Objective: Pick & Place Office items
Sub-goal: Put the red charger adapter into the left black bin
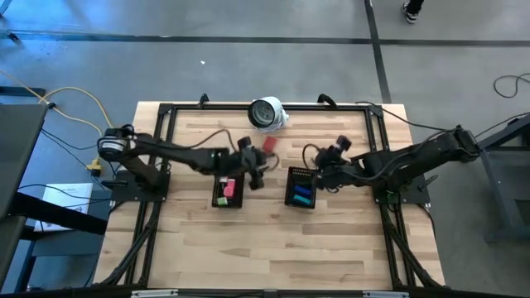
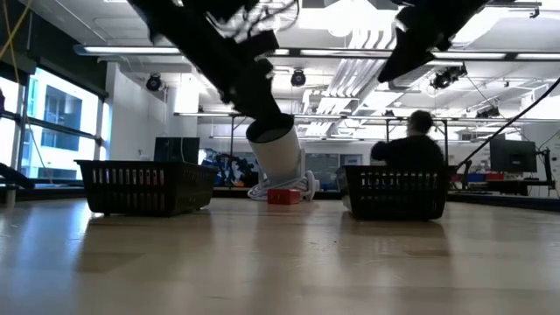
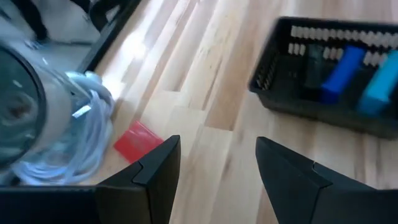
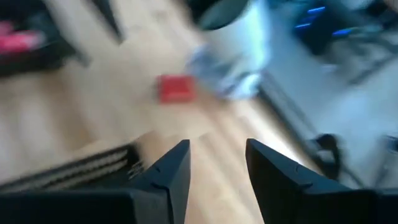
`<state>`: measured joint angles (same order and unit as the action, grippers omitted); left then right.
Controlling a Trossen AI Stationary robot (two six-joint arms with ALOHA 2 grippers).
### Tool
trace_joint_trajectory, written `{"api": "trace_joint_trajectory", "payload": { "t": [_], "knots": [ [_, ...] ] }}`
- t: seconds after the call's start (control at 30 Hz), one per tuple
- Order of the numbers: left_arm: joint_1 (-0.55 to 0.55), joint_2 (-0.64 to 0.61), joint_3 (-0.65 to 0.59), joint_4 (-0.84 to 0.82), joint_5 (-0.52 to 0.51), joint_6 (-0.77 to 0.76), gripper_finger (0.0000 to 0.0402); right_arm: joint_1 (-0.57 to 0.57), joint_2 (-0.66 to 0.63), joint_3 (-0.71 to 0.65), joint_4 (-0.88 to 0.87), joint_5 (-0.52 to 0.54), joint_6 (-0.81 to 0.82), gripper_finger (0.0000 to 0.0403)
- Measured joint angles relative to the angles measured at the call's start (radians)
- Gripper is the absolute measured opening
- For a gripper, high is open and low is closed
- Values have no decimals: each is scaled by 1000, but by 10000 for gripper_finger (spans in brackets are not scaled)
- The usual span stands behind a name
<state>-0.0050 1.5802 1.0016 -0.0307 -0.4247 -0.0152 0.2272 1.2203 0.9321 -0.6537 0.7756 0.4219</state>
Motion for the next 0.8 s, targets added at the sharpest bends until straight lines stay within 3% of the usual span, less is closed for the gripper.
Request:
{"api": "trace_joint_trajectory", "payload": {
  "t": [0.13,0.27,0.43,0.8],
  "knots": [
    [103,23,0,95,137,-86,200,0,2,0,-5,166,71,140],
    [183,22,0,218,241,-160,200,0,21,0,-13,215,79,140],
    [241,21,0,335,247,-227,200,-1,48,0,-18,272,83,140],
    [227,21,0,342,244,-219,200,-1,132,0,12,298,83,140]
  ]
}}
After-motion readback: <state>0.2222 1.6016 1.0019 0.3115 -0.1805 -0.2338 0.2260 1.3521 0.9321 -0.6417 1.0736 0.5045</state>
